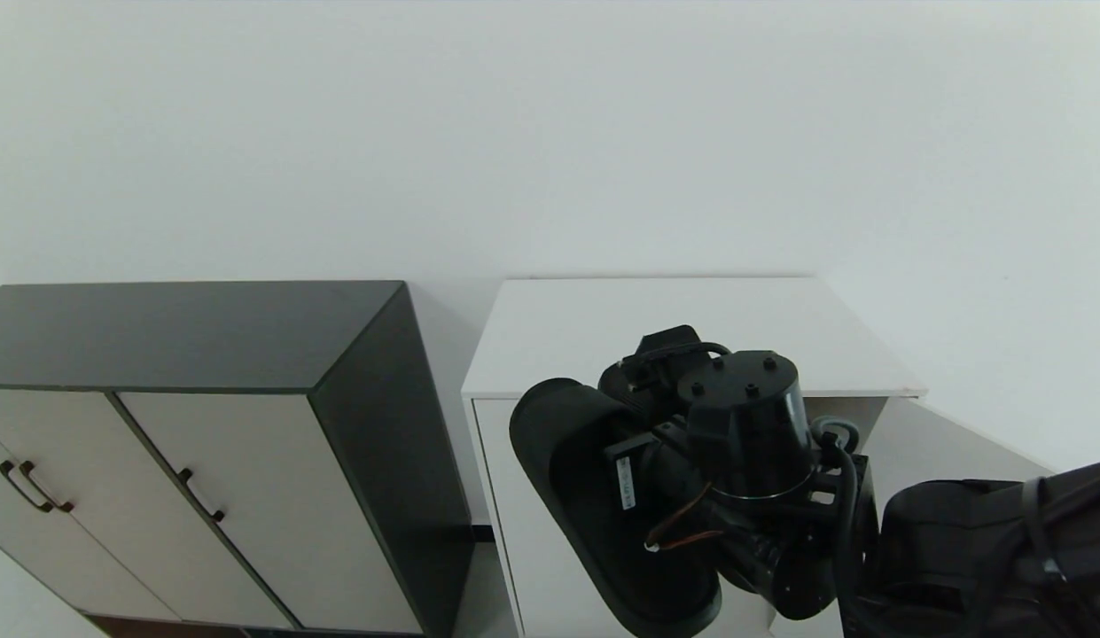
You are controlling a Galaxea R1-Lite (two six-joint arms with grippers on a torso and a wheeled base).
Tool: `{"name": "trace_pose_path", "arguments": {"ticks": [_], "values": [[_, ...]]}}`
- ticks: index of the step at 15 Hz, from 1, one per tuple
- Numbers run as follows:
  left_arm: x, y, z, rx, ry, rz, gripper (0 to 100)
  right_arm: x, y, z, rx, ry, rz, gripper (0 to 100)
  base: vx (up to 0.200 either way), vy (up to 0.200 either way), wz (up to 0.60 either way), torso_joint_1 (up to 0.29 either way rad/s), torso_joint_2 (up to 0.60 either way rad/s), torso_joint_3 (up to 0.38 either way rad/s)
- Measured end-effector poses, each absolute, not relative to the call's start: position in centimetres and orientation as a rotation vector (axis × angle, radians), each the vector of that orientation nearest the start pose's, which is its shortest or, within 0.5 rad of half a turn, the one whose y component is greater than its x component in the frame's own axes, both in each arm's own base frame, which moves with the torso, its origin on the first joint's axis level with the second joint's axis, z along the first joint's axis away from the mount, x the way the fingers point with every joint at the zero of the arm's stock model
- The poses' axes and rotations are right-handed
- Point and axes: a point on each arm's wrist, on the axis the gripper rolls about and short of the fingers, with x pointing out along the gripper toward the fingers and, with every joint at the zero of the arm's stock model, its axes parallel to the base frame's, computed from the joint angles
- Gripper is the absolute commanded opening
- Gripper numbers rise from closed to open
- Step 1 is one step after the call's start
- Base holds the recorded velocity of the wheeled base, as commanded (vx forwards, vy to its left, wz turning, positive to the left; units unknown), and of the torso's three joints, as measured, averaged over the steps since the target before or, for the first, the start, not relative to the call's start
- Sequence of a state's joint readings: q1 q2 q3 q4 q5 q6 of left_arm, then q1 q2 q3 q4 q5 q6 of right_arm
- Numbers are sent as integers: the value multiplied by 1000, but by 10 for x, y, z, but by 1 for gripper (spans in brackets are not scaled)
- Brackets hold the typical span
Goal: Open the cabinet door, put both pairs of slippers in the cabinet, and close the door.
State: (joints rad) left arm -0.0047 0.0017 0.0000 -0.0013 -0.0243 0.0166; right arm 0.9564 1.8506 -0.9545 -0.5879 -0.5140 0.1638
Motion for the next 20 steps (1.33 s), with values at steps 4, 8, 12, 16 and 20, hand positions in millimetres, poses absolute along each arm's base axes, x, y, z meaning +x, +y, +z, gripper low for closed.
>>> {"name": "trace_pose_path", "arguments": {"ticks": [4, 8, 12, 16, 20], "values": [[-23, 0, 76, 17, 0, -29, 0, 210, 276, 168, -42, 262, 426, 0, 0, 0, 0, 0, 0, 0], [-23, 0, 76, 17, 0, -29, 0, 212, 278, 166, -47, 268, 424, 0, 0, -100, 0, -1, 1, 0], [-23, 0, 76, 17, 0, -29, 0, 213, 278, 163, -52, 273, 421, 0, 0, -200, 0, 5, 6, -1], [-23, 0, 76, 17, 0, -29, 0, 213, 278, 161, -56, 277, 420, 0, 0, -200, 0, 1, 0, 6], [-23, 0, 76, 17, 1, -29, 0, 216, 278, 159, -51, 277, 414, 0, 0, -200, 0, 1, 2, 2]]}}
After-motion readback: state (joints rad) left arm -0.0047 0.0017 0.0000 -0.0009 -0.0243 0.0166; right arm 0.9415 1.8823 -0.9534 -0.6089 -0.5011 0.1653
